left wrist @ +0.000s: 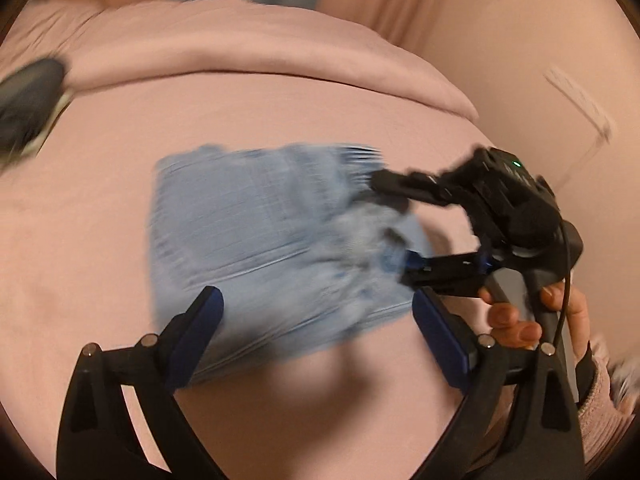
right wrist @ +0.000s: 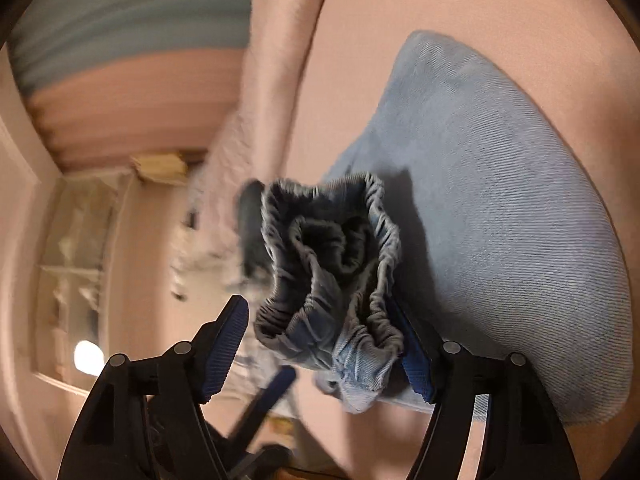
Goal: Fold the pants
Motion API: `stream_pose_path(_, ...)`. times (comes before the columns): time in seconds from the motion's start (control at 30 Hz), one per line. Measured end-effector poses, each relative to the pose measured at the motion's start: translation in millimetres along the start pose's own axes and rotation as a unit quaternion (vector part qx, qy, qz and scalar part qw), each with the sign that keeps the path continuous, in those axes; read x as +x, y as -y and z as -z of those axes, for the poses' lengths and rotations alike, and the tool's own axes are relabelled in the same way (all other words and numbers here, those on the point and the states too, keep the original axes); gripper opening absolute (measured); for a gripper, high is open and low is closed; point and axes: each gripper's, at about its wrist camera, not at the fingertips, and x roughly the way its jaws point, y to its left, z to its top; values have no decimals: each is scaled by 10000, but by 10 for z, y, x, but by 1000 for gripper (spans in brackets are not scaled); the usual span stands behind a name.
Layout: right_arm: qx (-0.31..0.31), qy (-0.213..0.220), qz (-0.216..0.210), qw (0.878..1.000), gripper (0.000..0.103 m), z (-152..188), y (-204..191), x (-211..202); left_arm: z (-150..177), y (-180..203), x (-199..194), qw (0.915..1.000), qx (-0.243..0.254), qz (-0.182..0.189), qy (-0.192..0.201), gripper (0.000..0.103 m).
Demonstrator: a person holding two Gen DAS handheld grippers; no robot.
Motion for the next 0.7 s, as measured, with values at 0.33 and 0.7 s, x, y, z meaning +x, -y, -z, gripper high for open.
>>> stream_pose_path(0.33,-1761,143,1691,9696,41,117,-527,202,494,-1063,-254,9782,-2076,-67,-53,96)
stream_pose_path(0.7,-1620,1057,1769,9650,36,-68,-475,-598,452,-1080,-264,9783,-2067,60,-101,96)
